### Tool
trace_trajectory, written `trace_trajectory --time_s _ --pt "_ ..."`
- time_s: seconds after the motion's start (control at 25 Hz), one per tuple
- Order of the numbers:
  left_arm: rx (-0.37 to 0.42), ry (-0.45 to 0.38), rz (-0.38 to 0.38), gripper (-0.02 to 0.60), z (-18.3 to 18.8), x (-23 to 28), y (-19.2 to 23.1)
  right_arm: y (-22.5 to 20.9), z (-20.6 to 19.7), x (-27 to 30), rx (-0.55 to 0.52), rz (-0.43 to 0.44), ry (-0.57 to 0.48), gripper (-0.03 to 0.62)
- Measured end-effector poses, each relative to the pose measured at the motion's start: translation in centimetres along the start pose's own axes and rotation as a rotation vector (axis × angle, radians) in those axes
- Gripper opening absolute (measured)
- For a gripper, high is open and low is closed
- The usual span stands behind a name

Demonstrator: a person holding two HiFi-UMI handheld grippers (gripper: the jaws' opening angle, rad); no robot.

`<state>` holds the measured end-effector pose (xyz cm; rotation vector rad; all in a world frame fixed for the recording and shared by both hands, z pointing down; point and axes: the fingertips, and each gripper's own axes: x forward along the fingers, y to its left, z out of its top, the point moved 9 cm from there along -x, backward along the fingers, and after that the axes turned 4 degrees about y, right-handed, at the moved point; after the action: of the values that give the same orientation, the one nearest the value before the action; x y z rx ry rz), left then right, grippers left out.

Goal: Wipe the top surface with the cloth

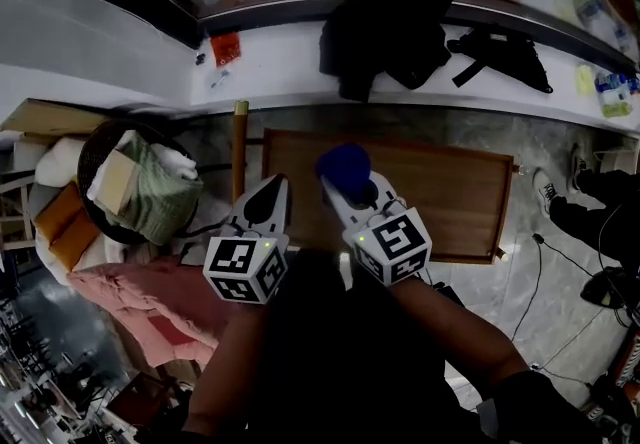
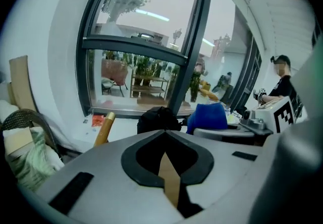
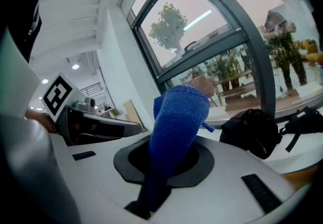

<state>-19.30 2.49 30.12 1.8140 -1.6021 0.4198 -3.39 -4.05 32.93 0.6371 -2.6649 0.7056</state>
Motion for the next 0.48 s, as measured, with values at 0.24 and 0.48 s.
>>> trace_trajectory --time_s 0.24,0.48 --pt "-0.029 0.109 0.006 0.009 0.9 2.9 3.4 -1.7 -1.7 6.0 0.085 -0.045 0.099 0.048" --pt "-0.017 0.264 -0.034 0.009 1.4 5.6 6.1 -1.6 -3.6 11.7 0.144 -0.022 0.186 0.048"
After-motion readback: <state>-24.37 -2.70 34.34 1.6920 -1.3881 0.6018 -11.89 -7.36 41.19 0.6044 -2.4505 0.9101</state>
